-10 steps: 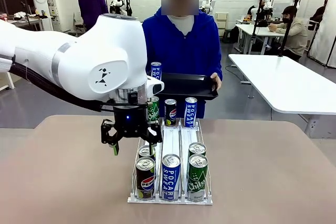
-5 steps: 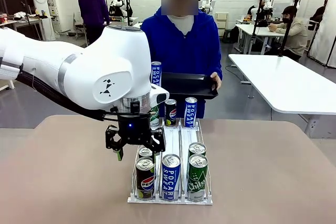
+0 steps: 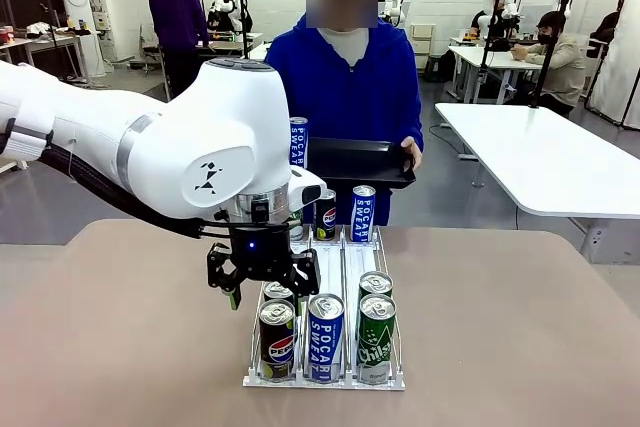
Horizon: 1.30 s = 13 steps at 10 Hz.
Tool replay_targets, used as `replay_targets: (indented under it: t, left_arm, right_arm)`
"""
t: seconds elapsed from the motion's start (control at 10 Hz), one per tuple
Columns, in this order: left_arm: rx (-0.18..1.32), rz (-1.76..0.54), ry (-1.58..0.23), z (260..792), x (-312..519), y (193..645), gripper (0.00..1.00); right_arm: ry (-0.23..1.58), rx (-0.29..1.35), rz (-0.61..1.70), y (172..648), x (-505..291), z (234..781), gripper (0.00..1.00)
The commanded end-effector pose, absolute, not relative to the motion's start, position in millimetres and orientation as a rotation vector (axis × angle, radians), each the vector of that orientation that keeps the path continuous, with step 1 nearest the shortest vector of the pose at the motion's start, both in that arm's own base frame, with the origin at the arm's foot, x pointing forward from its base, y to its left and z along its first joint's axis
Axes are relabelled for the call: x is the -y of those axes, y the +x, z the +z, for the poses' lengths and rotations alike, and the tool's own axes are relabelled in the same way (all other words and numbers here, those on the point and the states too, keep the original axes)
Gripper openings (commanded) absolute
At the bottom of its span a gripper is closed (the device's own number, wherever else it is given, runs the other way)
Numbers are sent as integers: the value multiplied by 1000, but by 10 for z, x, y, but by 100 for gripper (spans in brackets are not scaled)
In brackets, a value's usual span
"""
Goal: Retrieve and hand over the desired beverage to the person.
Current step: Pick up another can of the same type that the person held from the Automatic Can Dispenser.
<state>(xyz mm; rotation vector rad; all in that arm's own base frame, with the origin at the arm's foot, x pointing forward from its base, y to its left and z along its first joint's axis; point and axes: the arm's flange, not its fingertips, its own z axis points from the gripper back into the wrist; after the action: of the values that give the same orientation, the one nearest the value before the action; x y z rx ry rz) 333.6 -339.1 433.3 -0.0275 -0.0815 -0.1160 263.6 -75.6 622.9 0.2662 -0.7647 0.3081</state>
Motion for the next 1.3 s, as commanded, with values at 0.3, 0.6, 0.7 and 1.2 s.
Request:
replay_targets:
  t: [0.3, 0.6, 0.7, 1.2]
  left_arm:
    - [96, -152, -2, 4141, 3407, 3395, 100]
    - [91, -142, 7, 4096, 3404, 3409, 100]
    - [90, -140, 4, 4092, 3402, 3407, 100]
    - [46, -113, 3, 4080, 3388, 3395, 7]
  right_arm:
    - [273, 780, 314, 2658, 741, 6185, 100]
    - [273, 780, 314, 2658, 741, 6185, 100]
    - [273, 780, 314, 2658, 741, 6185, 100]
    - [273, 780, 314, 2658, 741, 6185, 100]
